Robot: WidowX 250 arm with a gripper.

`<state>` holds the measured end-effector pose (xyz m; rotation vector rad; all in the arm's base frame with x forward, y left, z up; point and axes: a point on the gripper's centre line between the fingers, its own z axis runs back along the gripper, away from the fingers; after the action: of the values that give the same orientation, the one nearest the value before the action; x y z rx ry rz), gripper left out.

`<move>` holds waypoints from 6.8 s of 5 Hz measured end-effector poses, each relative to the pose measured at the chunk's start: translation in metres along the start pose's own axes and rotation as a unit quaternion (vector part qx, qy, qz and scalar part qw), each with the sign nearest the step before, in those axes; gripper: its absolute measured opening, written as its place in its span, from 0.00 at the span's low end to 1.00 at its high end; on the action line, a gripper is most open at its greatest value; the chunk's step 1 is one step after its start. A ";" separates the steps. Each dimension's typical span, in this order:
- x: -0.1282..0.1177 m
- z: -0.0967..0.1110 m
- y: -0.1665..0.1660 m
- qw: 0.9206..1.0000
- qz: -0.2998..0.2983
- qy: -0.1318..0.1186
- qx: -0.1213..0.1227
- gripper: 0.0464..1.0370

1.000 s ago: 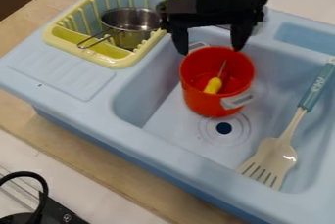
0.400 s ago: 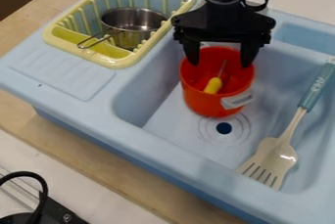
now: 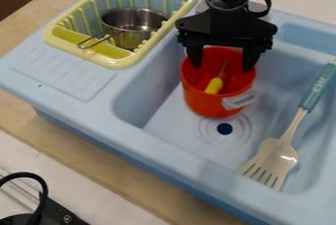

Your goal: Move the yellow object from the orange pot to the silver pot

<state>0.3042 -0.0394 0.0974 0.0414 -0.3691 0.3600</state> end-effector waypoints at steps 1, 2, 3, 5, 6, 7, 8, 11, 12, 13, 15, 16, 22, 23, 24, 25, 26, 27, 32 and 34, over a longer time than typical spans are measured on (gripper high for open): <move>-0.003 -0.003 0.001 1.000 -0.004 0.001 0.001 0.96; -0.005 -0.012 0.004 1.000 -0.006 0.017 0.000 0.96; -0.002 -0.013 0.007 1.000 -0.010 0.015 0.002 0.96; -0.005 -0.031 0.015 0.999 -0.001 0.045 0.021 0.96; -0.004 -0.034 0.017 0.999 0.000 0.047 0.024 0.92; -0.002 -0.038 0.019 0.999 0.008 0.042 0.013 0.64; -0.002 -0.038 0.023 0.999 0.016 0.034 0.017 0.33; 0.005 -0.002 0.039 0.999 0.040 -0.003 0.019 0.01; 0.007 0.007 0.042 0.999 0.044 -0.007 0.016 0.01; 0.013 0.026 0.043 0.998 0.056 -0.026 0.001 0.01; 0.043 0.046 0.056 0.987 0.138 -0.066 0.043 0.01; 0.063 0.039 0.074 0.980 0.174 -0.064 0.068 0.01; 0.108 -0.001 0.143 0.950 0.234 -0.097 0.182 0.01; 0.104 -0.013 0.147 0.949 0.240 -0.081 0.187 0.01; 0.098 -0.018 0.149 0.949 0.236 -0.076 0.194 0.01; 0.094 -0.024 0.148 0.950 0.241 -0.063 0.191 0.01; 0.091 -0.028 0.146 0.945 0.255 -0.035 0.199 0.02; 0.093 -0.027 0.147 0.943 0.264 -0.022 0.202 0.16; 0.089 -0.009 0.134 0.950 0.265 -0.021 0.162 0.96; 0.076 0.006 0.135 0.945 0.291 -0.001 0.148 0.96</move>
<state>0.3204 0.1118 0.1266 0.2306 -0.3211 0.9999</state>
